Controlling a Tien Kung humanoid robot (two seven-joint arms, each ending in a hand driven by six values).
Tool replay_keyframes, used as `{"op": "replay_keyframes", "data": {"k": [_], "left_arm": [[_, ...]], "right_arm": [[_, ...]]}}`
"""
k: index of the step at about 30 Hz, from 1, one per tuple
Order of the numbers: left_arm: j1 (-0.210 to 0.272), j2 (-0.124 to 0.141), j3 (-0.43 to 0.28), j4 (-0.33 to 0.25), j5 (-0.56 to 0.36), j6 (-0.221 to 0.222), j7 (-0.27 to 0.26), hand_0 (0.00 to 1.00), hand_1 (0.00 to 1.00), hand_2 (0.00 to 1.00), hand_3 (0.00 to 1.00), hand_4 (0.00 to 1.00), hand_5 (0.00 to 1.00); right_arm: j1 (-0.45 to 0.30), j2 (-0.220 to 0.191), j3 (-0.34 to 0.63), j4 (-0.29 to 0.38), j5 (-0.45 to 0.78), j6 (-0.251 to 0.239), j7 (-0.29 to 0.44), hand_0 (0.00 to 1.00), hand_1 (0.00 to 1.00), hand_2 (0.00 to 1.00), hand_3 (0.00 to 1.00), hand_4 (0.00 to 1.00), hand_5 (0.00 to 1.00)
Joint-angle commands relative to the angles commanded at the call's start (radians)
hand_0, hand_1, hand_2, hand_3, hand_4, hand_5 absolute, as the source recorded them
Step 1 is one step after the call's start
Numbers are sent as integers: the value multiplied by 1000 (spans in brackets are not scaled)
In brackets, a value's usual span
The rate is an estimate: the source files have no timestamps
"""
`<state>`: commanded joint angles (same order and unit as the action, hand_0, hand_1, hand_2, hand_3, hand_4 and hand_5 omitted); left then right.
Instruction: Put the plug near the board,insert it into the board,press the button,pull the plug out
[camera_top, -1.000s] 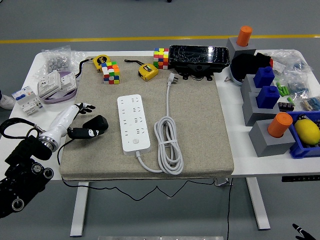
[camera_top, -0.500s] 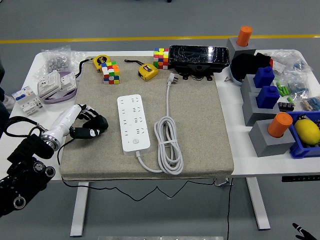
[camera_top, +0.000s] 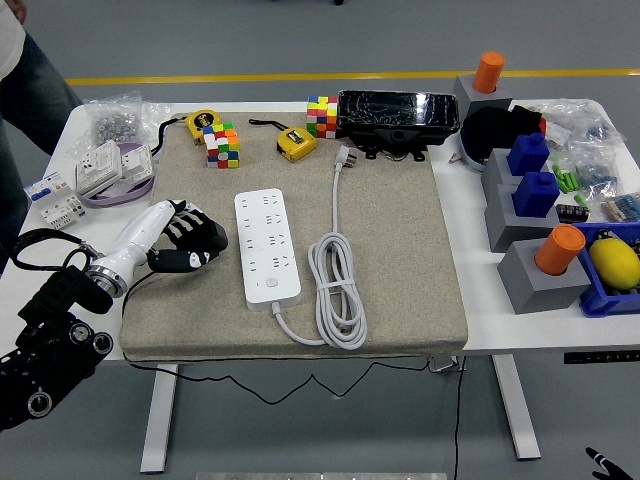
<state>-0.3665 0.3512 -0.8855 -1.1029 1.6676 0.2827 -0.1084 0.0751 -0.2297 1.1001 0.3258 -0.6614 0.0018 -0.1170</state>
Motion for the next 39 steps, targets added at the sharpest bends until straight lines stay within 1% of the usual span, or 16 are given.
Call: {"op": "replay_keyframes", "data": {"k": [3,6,10,14,19,26,39], "left_arm": [[-20,12,45,-2,-16,18,-39,361,423,470,541,690,2],[-40,19,86,3,-19,24,-49,361,423,470,541,690,2],[-64,19,113,16,-24,31,-55,366,431,467,542,700,2],[-80,11,124,29,-30,40,-61,369,433,468,542,701,2],[-103,0,138,56,-27,33,-47,369,433,468,542,701,2],[-115,-8,149,77,-28,30,-40,369,434,465,542,697,2],[-130,-11,169,91,-32,28,-30,369,435,466,543,696,2]], "right_arm": [[1,0,-1,0,0,0,0,581,675,687,618,983,523],[1,0,-1,1,0,0,0,581,675,687,618,983,523],[1,0,-3,0,1,0,0,580,674,687,617,983,523],[0,-1,-5,-1,3,0,0,580,675,687,617,982,522],[2,0,-6,-1,4,0,-1,580,675,687,617,982,522],[3,-1,-6,-1,5,-1,0,580,675,687,618,983,523],[4,-1,-6,-1,5,-1,0,581,675,687,618,984,523]]}}
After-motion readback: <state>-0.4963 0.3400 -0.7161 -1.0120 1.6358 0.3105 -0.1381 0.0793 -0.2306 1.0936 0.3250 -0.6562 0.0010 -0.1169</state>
